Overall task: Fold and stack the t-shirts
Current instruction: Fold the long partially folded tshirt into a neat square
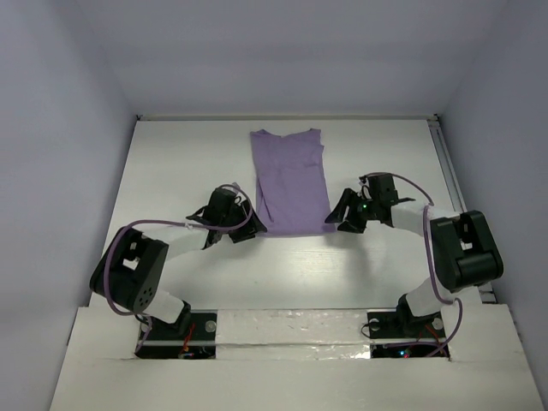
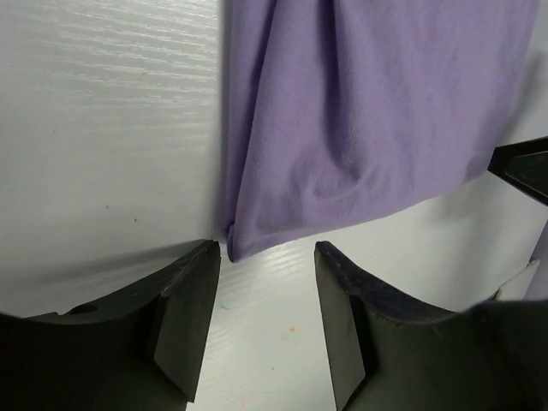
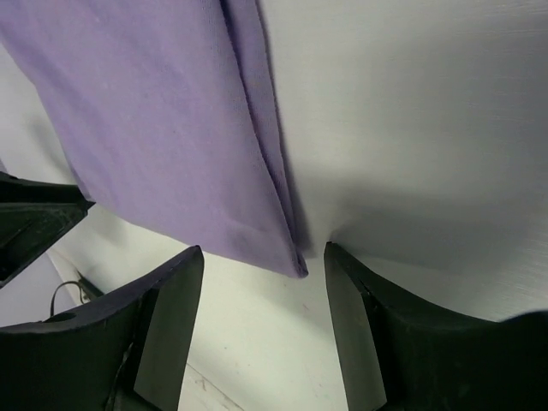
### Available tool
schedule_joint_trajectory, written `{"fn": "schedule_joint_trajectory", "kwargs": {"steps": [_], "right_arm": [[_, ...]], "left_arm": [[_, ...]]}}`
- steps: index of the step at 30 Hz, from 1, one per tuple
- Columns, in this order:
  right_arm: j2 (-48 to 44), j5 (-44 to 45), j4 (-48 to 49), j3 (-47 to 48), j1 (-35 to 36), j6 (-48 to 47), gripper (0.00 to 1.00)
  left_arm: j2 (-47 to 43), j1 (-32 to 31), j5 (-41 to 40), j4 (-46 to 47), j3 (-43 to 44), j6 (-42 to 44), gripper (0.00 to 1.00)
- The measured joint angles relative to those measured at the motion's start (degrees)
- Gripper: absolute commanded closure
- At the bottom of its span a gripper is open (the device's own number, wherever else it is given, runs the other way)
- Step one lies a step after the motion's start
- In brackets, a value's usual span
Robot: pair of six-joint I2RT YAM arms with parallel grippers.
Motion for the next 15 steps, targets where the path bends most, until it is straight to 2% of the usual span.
{"fn": "schedule_joint_trajectory", "kwargs": {"steps": [5, 8, 9, 10, 12, 13, 15], "right_arm": [[0.2, -0.5, 0.4, -0.2, -0.1, 0.0, 0.44], [0.7, -0.7, 0.6, -0.4, -0.1, 0.0, 0.55], [0.9, -0.8, 0.8, -0.6, -0.1, 0.1, 0.65], [1.1, -1.0, 0.8, -0.8, -0.1, 0.0, 0.70], [1.9, -1.3, 0.9, -0.9, -0.1, 0.1, 0.78], [2.5, -1.8, 1.1, -0.9, -0.2, 0.1, 0.90], [3.3, -2.4, 1.3, -0.9, -0.3, 0.3, 0.96]], "left_arm": [[-0.9, -0.1, -0.5, 0.0, -0.8, -0.5, 0.54], [-0.5, -0.1, -0.7, 0.4, -0.8, -0.8, 0.61], [-0.1, -0.1, -0.8, 0.7, -0.8, -0.9, 0.63], [0.2, -0.1, -0.7, 1.0, -0.7, -1.0, 0.69], [1.2, -0.1, -0.9, 1.4, -0.4, -1.3, 0.74], [1.6, -0.1, -0.9, 1.7, -0.3, -1.3, 0.87], [2.4, -0.1, -1.5, 1.7, 0.0, -1.3, 1.00]]}}
